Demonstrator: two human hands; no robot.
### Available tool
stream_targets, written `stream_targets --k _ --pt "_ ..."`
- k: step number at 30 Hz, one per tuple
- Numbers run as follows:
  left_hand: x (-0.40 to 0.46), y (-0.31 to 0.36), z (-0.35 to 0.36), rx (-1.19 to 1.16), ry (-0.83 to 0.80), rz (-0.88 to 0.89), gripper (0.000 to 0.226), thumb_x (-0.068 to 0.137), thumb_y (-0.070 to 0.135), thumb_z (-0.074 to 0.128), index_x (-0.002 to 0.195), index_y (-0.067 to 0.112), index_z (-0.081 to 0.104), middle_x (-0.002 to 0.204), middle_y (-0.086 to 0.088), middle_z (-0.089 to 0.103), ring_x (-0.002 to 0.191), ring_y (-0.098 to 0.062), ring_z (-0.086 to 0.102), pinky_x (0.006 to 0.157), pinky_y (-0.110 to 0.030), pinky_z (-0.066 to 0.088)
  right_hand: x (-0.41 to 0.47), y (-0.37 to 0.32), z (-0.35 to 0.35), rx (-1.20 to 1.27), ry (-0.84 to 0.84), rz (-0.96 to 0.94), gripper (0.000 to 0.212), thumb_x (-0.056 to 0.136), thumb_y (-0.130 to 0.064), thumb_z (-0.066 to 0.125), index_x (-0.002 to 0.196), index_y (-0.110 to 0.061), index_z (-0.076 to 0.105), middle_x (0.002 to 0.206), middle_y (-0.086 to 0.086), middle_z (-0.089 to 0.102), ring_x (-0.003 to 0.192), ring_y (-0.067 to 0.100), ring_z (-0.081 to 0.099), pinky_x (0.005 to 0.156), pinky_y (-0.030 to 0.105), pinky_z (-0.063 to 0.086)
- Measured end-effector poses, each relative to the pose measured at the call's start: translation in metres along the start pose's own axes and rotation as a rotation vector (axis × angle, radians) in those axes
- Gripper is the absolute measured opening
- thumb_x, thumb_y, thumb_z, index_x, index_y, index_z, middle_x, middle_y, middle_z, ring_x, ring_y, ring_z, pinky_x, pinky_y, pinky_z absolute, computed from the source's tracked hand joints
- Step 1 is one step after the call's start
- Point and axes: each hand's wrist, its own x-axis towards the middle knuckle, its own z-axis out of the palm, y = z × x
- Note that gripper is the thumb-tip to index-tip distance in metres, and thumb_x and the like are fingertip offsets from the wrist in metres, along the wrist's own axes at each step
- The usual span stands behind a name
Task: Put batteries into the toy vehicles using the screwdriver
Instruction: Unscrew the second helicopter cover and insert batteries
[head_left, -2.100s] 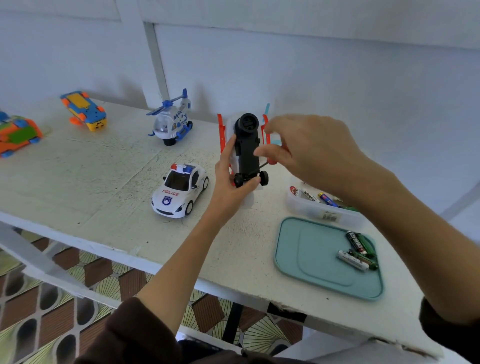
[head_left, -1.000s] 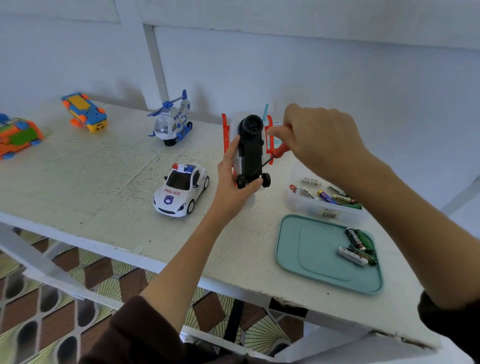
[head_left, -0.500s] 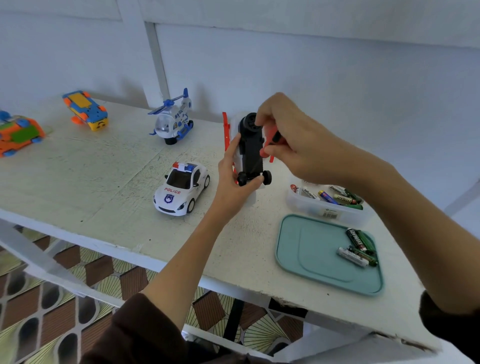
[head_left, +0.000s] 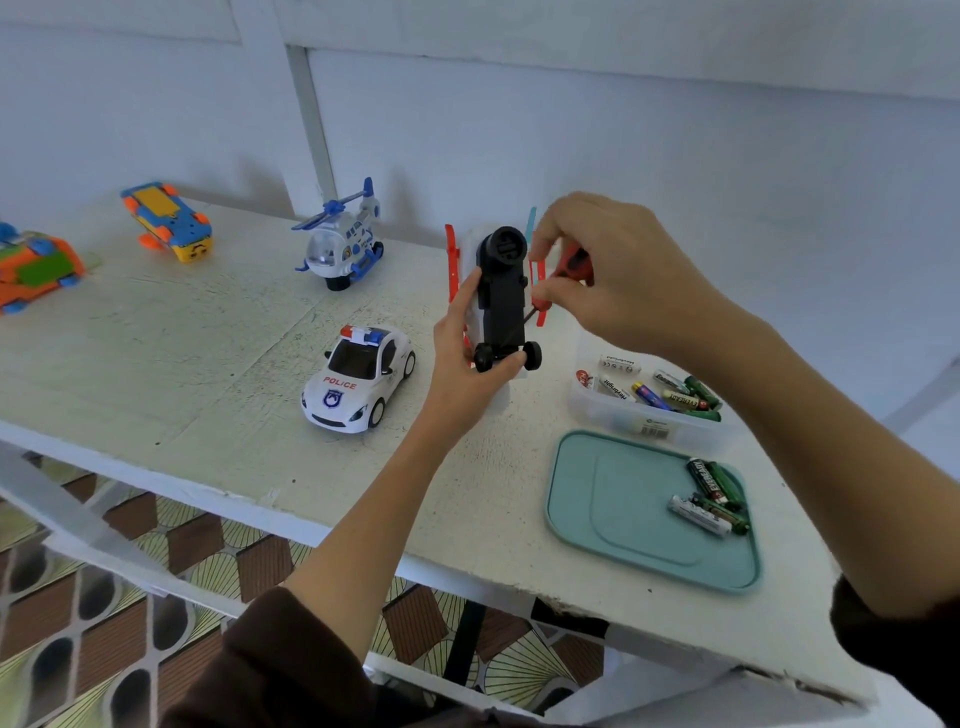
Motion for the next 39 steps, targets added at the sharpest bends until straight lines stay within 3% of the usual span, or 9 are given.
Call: stream_targets --k 4,7,10,18,22,26,29,35,39 --pt "0.000 0.005 -0.001 -0.025 -0.012 -0.001 0.078 0.076 0.019 0.067 0.138 0.046 0.028 0.138 0.009 0.043 0.124 -0.027 0.053 0.105 -0.048 0.044 -0.001 0.003 -0.001 -0.387 0.009 0.120 0.032 0.088 -0.046 0.052 0.083 -0.015 0.056 0.074 0.003 0.055 0.070 0.020 0.051 0.061 0.027 0.033" --pt "0.000 0.003 -0.002 -0.010 -0.001 -0.015 0.080 0.074 0.028 0.069 0.139 0.052 0.029 0.144 0.002 0.039 0.127 -0.032 0.049 0.106 -0.051 0.041 -0.003 0.001 -0.004 0.094 -0.046 -0.013 0.028 0.086 -0.014 0.060 0.107 -0.006 0.044 0.093 0.004 0.045 0.071 0.002 0.052 0.060 0.012 0.037" --pt "-0.002 0.003 0.001 0.026 0.000 -0.032 0.083 0.073 0.034 0.069 0.142 0.051 0.028 0.142 -0.001 0.038 0.120 -0.034 0.052 0.103 -0.053 0.044 -0.004 0.002 -0.005 0.108 -0.028 -0.047 0.023 0.085 -0.002 0.056 0.103 -0.005 0.042 0.078 -0.005 0.042 0.059 -0.002 0.049 0.057 0.013 0.037" --pt "-0.001 0.008 -0.002 0.010 -0.007 0.010 0.081 0.076 0.021 0.070 0.140 0.047 0.029 0.143 -0.001 0.037 0.116 -0.025 0.056 0.094 -0.038 0.053 -0.013 0.025 -0.013 -0.460 -0.174 0.121 0.045 0.081 -0.061 0.048 0.104 -0.024 0.060 0.087 -0.002 0.063 0.079 0.017 0.050 0.065 0.028 0.032" --pt "0.007 0.014 -0.007 -0.014 -0.017 0.011 0.084 0.080 0.009 0.072 0.147 0.034 0.027 0.144 0.001 0.035 0.119 -0.018 0.053 0.085 -0.019 0.052 -0.021 0.043 -0.007 -0.514 -0.341 0.133 0.039 0.092 -0.048 0.039 0.118 -0.024 0.055 0.114 -0.002 0.056 0.098 0.021 0.054 0.071 0.028 0.036" --pt "0.018 0.042 -0.017 -0.027 -0.008 0.072 0.080 0.084 -0.005 0.066 0.146 0.025 0.025 0.141 -0.002 0.039 0.103 0.011 0.055 0.078 -0.011 0.049 -0.024 0.063 0.001 -0.138 -0.180 0.198 0.021 0.096 -0.023 0.040 0.104 -0.011 0.055 0.102 0.005 0.054 0.088 0.023 0.051 0.071 0.031 0.038" --pt "0.027 0.056 -0.033 0.013 0.014 0.136 0.076 0.085 -0.007 0.064 0.145 0.021 0.025 0.129 0.020 0.039 0.102 0.020 0.051 0.080 -0.008 0.047 -0.027 0.070 0.006 0.105 -0.144 0.252 0.007 0.094 -0.011 0.046 0.097 -0.015 0.051 0.099 0.003 0.057 0.089 0.022 0.053 0.078 0.032 0.043" --pt "0.033 0.063 -0.067 0.107 0.040 0.140 0.082 0.083 0.005 0.069 0.149 0.023 0.024 0.144 0.014 0.035 0.128 -0.006 0.046 0.102 -0.034 0.048 -0.029 0.064 0.041 0.185 -0.405 0.106 0.018 0.086 -0.003 0.058 0.085 -0.021 0.059 0.091 -0.005 0.060 0.087 0.017 0.058 0.080 0.026 0.049" --pt "0.026 0.065 -0.076 0.142 0.074 0.151 0.079 0.086 0.000 0.066 0.149 0.019 0.024 0.150 0.004 0.032 0.128 -0.006 0.045 0.100 -0.026 0.049 -0.025 0.057 0.085 -0.046 -0.478 -0.088 0.011 0.086 -0.020 0.062 0.095 -0.024 0.066 0.101 -0.007 0.057 0.092 0.009 0.038 0.092 0.027 0.032"
